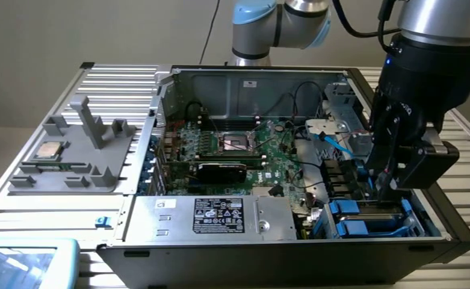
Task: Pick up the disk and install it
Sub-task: 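Insert the second disk wire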
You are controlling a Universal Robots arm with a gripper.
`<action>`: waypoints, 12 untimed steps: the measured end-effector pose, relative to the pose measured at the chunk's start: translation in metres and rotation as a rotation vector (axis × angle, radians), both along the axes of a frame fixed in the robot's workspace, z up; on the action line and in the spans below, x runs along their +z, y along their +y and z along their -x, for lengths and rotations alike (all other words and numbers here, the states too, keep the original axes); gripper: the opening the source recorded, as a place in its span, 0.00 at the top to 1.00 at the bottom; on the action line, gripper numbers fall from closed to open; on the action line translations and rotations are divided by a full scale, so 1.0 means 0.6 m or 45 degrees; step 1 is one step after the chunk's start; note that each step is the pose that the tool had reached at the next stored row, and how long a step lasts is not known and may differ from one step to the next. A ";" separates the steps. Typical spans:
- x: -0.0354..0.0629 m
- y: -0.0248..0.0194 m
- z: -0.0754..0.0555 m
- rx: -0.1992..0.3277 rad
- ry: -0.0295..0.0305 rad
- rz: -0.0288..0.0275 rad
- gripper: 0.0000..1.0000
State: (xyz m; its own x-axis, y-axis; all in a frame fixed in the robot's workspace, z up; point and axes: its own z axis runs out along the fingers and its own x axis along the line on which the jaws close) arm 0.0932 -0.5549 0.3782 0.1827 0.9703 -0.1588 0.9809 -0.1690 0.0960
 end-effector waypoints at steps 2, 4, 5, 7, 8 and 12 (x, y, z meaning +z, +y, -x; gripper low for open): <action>0.000 0.0045 0.002 0.000 -0.0012 -0.0002 0.40; 0.000 0.0089 0.008 0.000 -0.0041 -0.0001 0.40; 0.000 0.0110 0.011 0.000 -0.0057 -0.0002 0.40; -0.001 0.0136 0.016 0.000 -0.0096 0.0000 0.40; -0.002 0.0136 0.017 0.000 -0.0106 -0.0003 0.40; -0.010 0.0140 0.017 0.000 -0.0137 0.0000 0.40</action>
